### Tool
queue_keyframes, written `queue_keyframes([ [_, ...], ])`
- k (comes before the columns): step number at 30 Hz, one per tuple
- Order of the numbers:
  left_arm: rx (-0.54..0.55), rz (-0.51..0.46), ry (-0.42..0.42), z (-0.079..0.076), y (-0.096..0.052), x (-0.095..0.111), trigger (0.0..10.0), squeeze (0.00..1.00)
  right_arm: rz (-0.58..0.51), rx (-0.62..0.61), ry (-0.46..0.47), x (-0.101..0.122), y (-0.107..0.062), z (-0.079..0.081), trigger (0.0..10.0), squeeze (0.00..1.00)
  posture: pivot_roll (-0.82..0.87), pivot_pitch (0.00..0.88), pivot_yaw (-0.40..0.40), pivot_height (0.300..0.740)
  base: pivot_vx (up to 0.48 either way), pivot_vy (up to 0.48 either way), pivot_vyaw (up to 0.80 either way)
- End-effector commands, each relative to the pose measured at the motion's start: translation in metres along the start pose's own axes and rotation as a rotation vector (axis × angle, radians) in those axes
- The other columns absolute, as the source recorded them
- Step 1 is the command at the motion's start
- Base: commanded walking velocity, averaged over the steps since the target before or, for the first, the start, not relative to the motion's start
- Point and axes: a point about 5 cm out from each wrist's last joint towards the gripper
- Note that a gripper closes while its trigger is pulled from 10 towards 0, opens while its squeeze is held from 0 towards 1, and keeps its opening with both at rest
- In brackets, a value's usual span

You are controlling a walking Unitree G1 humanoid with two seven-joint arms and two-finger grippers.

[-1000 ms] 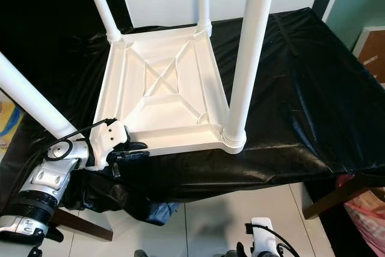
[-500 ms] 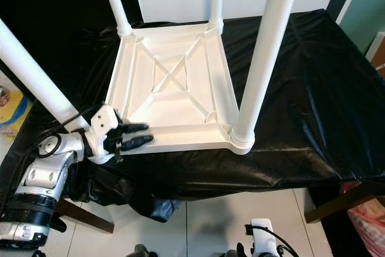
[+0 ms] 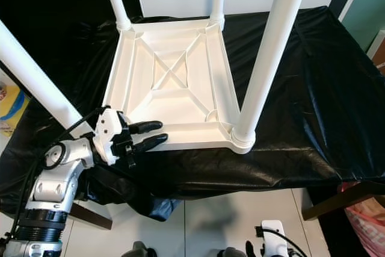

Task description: Building children table

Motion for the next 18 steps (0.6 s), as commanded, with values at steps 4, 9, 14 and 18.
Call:
queue_keyframes([
  [4,0.393,0.127,-0.037,0.006,-0.004,-0.008,10.0,0.00,-0.247,0.075,0.021,0.030,-0.004,0.010,10.0,0.00,0.00,0.153,0.018,0.740,0.000,0.000,0.00],
  [9,0.495,0.145,-0.069,0.009,-0.004,-0.010,10.0,0.00,-0.468,0.158,-0.008,0.065,-0.020,0.030,10.0,0.00,-0.01,0.156,0.021,0.740,0.000,0.000,0.00],
  [14,0.573,0.150,-0.077,0.018,-0.008,-0.010,10.0,0.00,-0.582,0.212,-0.056,0.082,-0.046,0.040,10.0,0.00,-0.03,0.153,0.029,0.740,0.000,0.000,0.00],
  [18,0.591,0.152,-0.081,0.022,-0.009,-0.010,10.0,0.00,-0.613,0.240,-0.077,0.083,-0.060,0.044,10.0,0.00,-0.04,0.153,0.032,0.740,0.000,0.000,0.00],
])
Point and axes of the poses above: a point about 5 cm out from each wrist's last joint towards the gripper, its own y axis pointing out of the wrist towards the gripper, its own x axis along the axis of the wrist's last joint, z = x × y, and after that the axes turned 15 degrees about y, right-handed
